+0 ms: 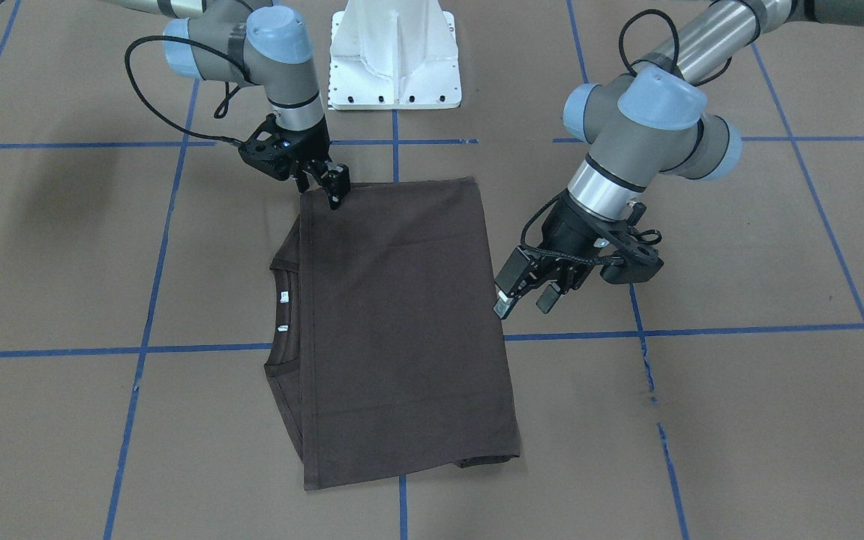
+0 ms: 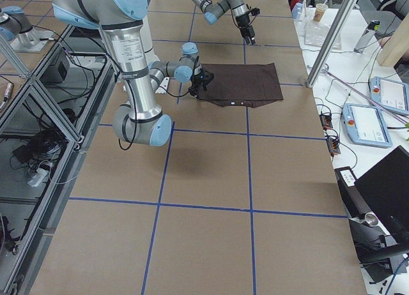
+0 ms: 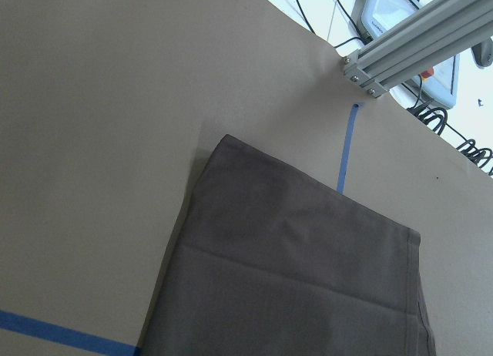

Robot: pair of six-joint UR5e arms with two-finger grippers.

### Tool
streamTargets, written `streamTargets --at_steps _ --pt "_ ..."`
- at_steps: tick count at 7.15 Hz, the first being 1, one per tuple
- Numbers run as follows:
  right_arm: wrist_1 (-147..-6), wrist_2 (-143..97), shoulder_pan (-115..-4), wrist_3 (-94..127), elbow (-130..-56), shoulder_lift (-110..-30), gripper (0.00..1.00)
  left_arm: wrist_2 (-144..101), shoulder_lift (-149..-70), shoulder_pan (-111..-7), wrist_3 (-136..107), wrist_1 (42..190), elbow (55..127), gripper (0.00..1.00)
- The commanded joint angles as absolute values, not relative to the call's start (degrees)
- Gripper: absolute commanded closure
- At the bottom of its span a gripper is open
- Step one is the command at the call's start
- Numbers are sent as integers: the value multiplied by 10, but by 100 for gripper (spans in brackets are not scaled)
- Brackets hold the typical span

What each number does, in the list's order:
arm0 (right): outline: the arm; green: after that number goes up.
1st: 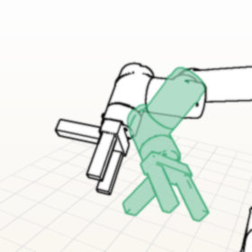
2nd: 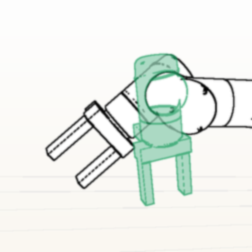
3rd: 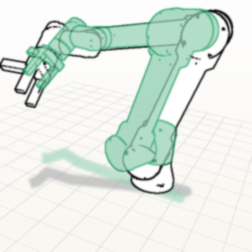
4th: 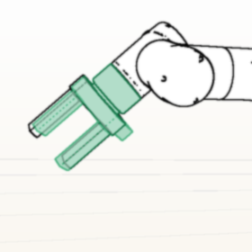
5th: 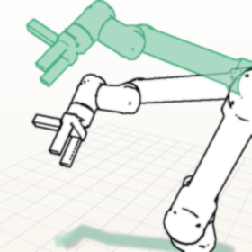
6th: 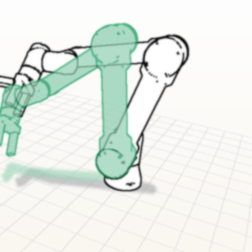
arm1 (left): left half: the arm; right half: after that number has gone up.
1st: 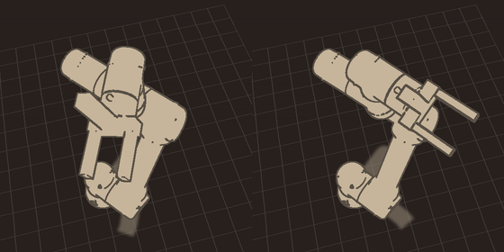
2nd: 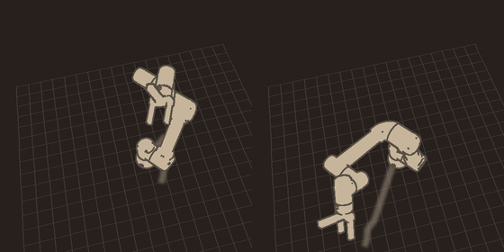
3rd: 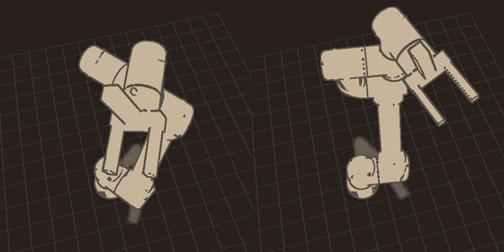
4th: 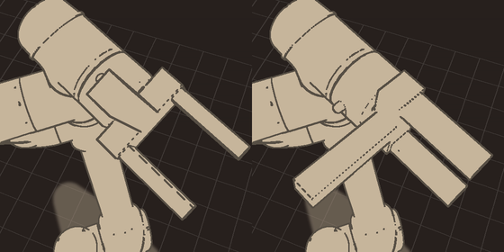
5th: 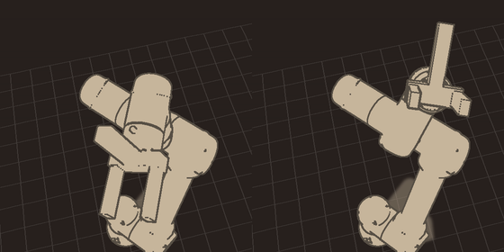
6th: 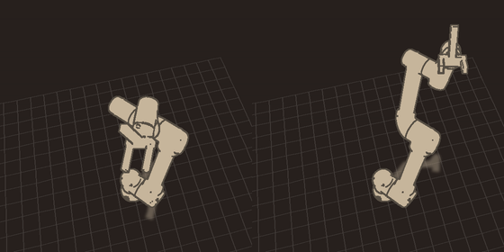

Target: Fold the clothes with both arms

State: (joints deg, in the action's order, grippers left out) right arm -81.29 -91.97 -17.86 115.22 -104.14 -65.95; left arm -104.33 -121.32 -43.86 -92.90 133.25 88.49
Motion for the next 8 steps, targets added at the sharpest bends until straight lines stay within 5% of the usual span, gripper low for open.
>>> streamTargets --at_steps 1,5,6,8 --pt "-809 -920 -191 1154 -1040 -660 25 -1043 -1214 -439 -932 1332 885 9" --pt "-809 -920 -188 1154 -1034 -659 30 -1043 -1213 -439 -942 1332 885 9" --pt "-809 -920 -188 1155 -1034 -659 40 -1043 -1213 -439 -942 1332 886 9" --pt "-810 -920 -187 1155 -1034 -658 98 -1043 -1211 -439 -943 1332 886 9"
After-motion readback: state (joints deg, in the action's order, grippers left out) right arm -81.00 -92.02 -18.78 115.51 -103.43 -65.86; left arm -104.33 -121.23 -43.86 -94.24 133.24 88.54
